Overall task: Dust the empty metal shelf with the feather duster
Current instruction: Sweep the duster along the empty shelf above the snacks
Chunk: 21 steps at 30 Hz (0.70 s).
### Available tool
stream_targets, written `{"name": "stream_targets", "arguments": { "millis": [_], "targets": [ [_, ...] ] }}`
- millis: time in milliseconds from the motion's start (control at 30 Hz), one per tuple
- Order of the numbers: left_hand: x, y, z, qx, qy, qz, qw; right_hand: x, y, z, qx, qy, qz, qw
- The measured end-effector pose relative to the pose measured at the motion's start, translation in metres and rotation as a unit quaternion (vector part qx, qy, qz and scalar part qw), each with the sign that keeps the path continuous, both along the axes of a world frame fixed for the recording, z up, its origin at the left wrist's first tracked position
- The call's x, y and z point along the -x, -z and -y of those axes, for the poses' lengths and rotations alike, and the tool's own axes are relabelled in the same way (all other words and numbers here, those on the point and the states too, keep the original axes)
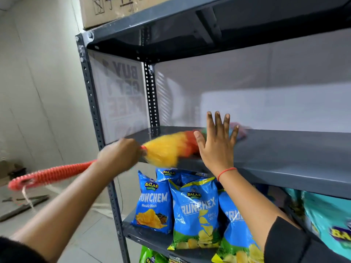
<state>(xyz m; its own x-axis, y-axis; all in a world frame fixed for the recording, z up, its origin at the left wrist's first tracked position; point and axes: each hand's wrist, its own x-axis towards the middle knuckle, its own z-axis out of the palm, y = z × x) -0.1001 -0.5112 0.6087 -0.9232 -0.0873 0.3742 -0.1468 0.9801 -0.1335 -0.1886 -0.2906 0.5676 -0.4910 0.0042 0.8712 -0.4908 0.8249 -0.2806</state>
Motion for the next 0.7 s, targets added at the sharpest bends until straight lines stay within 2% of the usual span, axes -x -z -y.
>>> {"name": "stream_targets", "arguments": {
  "millis": [67,133,267,300,367,467,567,633,700],
  "targets": [
    [0.003,-0.011,0.005,-0.011,-0.036,-0.020,0.999,-0.001,-0.003,-0.020,0.014,0.027,-0.011,0.999],
    [0.008,-0.010,-0.005,-0.024,-0.030,-0.033,0.999,-0.003,-0.006,-0.042,0.034,0.050,-0.014,0.998],
    [0.016,0.011,-0.048,-0.023,0.104,0.017,0.994,-0.007,-0.009,-0.069,0.068,0.073,-0.006,0.995],
    [0.015,0.013,-0.056,-0.046,0.135,0.022,0.989,-0.009,-0.009,-0.072,0.066,0.074,-0.005,0.995],
    [0.021,0.009,-0.059,-0.067,0.149,0.014,0.987,-0.011,-0.008,-0.076,0.053,0.080,-0.002,0.995],
    [0.025,-0.002,-0.040,-0.069,0.060,0.010,0.996,-0.012,-0.005,-0.081,0.048,0.096,-0.006,0.994],
    [0.019,0.000,-0.007,-0.097,-0.035,-0.063,0.993,-0.010,-0.003,-0.080,0.054,0.106,-0.014,0.993],
    [0.009,0.007,0.004,-0.080,-0.049,-0.101,0.991,-0.007,-0.004,-0.065,0.049,0.096,-0.027,0.994],
    [-0.003,0.012,0.008,-0.055,-0.055,-0.077,0.994,-0.007,-0.004,-0.041,0.032,0.068,-0.032,0.997]
  ]
}}
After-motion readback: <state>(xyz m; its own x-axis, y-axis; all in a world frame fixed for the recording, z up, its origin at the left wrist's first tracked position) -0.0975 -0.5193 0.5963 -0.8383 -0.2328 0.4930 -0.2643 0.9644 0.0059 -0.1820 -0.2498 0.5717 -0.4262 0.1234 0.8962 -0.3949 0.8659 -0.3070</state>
